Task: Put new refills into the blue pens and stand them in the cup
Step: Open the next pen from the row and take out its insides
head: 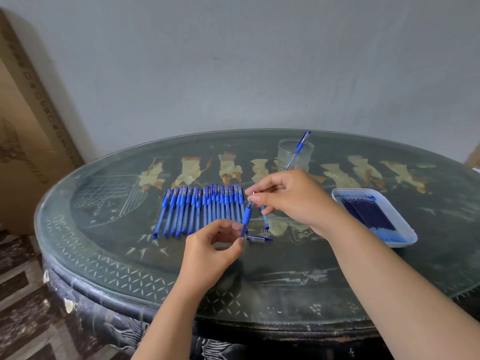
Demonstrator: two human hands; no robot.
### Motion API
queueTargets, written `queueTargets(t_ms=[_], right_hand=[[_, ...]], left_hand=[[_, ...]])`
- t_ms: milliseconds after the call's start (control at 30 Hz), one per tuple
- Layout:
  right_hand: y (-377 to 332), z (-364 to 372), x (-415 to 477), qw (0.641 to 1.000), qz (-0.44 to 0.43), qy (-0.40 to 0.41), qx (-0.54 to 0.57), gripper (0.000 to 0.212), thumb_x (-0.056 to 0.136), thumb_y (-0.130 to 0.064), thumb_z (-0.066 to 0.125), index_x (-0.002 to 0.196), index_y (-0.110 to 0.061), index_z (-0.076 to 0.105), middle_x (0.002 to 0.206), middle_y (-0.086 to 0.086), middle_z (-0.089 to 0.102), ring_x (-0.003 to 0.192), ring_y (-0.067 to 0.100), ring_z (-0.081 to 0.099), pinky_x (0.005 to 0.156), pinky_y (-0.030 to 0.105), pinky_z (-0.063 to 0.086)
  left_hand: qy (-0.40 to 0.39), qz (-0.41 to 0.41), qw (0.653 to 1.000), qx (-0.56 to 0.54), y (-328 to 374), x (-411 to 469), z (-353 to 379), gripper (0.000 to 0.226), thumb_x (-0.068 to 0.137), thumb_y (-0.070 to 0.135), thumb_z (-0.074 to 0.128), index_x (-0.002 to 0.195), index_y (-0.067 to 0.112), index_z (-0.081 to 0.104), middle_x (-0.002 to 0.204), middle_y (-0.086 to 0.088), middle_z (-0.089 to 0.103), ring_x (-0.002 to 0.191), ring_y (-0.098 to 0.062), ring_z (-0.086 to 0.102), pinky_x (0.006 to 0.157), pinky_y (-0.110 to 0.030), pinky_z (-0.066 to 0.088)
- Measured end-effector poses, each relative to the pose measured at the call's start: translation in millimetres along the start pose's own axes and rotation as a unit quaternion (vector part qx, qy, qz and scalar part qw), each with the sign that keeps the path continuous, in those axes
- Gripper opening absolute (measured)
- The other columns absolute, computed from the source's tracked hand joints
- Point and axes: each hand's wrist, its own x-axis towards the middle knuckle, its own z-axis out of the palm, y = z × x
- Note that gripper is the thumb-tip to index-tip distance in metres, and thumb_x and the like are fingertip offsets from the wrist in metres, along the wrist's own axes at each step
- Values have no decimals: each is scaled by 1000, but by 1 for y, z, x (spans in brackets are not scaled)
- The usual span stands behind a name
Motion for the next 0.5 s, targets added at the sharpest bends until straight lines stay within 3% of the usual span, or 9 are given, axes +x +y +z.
queueTargets(t_ms=[133, 233, 300, 400, 500], right_hand=[[4, 7, 1, 999, 10, 9, -39, 10, 86, -20, 75, 94, -15, 74, 85, -4, 74, 77, 7, 71, 71, 30, 61], [9, 12, 1, 997, 23, 34, -61, 29, 78, -43, 78, 93, -20, 67, 84, 0, 72, 75, 15, 72, 70, 35, 61], [12, 14, -2, 999, 29, 21, -40, 34, 80, -48, 74, 104, -26, 64, 93, -2, 70, 81, 14, 72, 73, 36, 61], [12, 15, -6, 997, 30, -21, 64, 27, 94, -26, 64, 120, -23, 65, 109, -1, 70, 98, 11, 69, 75, 36, 62], [11, 20, -8, 996, 23, 11, 90, 10, 91, -14, 68, 100, -10, 68, 104, 6, 73, 90, 12, 72, 68, 37, 62]], left_hand=[[-1, 5, 1000, -3, -1, 0, 1, 21, 79, 5, 77, 90, 22, 71, 87, 14, 72, 82, -5, 68, 70, -11, 51], [3, 5, 1000, -9, -2, 0, 2, 21, 78, 5, 77, 90, 21, 71, 87, 13, 72, 81, -6, 69, 70, -12, 52], [7, 5, 1000, -14, -2, 0, 2, 22, 78, 4, 77, 89, 22, 72, 85, 12, 72, 79, -6, 69, 70, -12, 52], [3, 5, 1000, -16, -2, 0, 1, 23, 78, 3, 77, 88, 23, 71, 85, 12, 72, 78, -6, 69, 69, -12, 52], [0, 7, 1000, -15, -1, 0, 2, 23, 79, 3, 77, 88, 23, 71, 86, 13, 72, 79, -7, 69, 68, -12, 51]])
